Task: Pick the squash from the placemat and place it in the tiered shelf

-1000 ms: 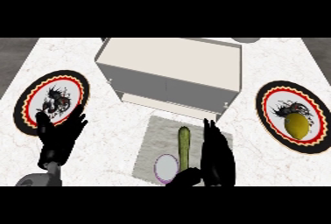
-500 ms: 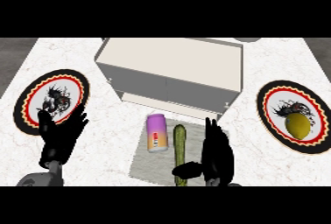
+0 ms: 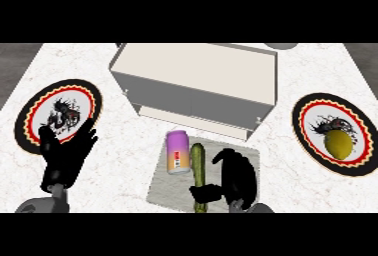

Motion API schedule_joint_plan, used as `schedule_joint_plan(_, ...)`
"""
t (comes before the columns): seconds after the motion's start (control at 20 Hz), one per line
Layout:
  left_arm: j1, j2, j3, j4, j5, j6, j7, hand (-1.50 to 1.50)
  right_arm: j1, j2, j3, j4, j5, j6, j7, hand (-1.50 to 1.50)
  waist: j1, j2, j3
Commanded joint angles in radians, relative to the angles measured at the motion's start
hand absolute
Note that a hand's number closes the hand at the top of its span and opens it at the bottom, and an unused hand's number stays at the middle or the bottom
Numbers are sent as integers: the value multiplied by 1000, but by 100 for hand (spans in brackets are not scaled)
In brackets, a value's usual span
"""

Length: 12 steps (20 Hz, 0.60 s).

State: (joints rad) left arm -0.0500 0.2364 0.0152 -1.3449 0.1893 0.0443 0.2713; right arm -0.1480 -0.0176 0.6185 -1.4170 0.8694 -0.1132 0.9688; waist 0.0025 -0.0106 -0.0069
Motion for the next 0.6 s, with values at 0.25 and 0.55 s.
schedule_joint_plan(0.25, -21, 24, 38, 2, 32, -59, 36, 0, -107, 16, 157, 112, -110, -167, 2, 150, 15, 12, 7)
schedule_joint_plan(0.55, -64, -37, -26, 61, -28, -28, -10, 0, -388, 17, 352, 84, -304, -233, 232, 150, 81, 23, 7)
